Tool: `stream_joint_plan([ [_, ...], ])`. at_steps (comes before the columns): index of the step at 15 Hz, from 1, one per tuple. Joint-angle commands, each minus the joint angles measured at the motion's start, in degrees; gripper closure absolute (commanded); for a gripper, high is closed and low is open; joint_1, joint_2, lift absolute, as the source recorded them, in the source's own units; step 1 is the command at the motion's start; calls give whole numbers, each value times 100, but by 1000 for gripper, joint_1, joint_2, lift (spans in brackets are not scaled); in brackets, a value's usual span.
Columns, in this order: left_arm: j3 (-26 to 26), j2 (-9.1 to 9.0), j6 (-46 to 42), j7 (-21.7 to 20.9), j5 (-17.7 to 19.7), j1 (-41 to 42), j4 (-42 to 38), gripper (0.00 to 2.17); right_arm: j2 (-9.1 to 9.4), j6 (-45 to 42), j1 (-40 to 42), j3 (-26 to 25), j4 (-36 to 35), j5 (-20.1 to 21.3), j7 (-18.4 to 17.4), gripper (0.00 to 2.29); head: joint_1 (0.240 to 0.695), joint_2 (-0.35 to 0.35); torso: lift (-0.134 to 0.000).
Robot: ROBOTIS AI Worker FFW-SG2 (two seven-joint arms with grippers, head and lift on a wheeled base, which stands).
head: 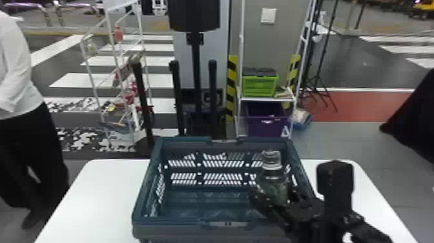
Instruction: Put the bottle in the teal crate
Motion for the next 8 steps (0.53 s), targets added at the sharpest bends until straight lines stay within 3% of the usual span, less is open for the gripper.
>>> stream_joint_plan([
  [1,0,-20,-5,-3,-1,-9,4,140,4,1087,-602,196,138,-15,2,2040,499,0,0],
  [8,-27,-29,-5,-12,-19,-26,31,140,135,2387,-2158,671,1535,-147,-6,2040,499,0,0],
])
